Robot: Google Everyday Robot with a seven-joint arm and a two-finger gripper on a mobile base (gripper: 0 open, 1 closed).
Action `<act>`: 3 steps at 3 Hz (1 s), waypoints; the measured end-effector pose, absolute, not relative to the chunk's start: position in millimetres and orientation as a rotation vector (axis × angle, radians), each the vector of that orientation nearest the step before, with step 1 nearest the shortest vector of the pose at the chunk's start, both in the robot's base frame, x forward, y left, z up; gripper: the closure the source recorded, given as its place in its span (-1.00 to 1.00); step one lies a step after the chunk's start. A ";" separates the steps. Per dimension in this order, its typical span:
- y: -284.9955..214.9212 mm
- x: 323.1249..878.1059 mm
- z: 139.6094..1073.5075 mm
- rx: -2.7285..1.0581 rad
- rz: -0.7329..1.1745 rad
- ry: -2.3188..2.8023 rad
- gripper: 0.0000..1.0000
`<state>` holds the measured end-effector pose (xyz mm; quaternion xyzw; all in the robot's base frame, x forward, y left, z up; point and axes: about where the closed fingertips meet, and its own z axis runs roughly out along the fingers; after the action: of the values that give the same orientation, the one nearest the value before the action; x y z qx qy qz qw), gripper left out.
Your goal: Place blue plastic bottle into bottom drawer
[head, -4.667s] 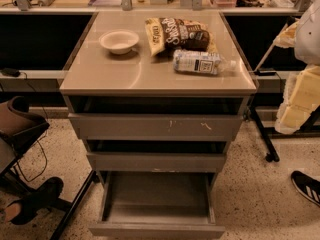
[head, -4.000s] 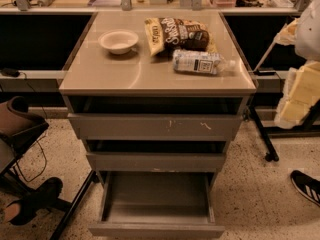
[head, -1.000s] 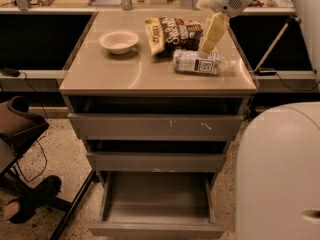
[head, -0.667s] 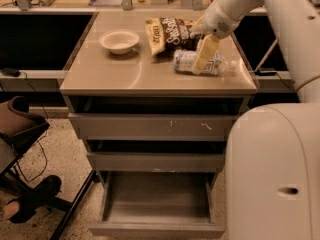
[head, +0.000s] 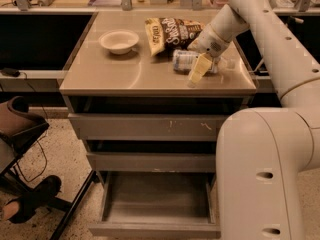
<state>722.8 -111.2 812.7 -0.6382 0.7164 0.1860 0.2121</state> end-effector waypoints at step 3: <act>-111.2 722.9 813.0 -1.772 0.517 1.990 0.31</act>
Offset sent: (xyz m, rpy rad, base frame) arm 0.0000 0.0000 0.0000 0.0000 0.0001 -0.0001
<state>722.9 -111.2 813.0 -0.6381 0.7164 0.1860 0.2121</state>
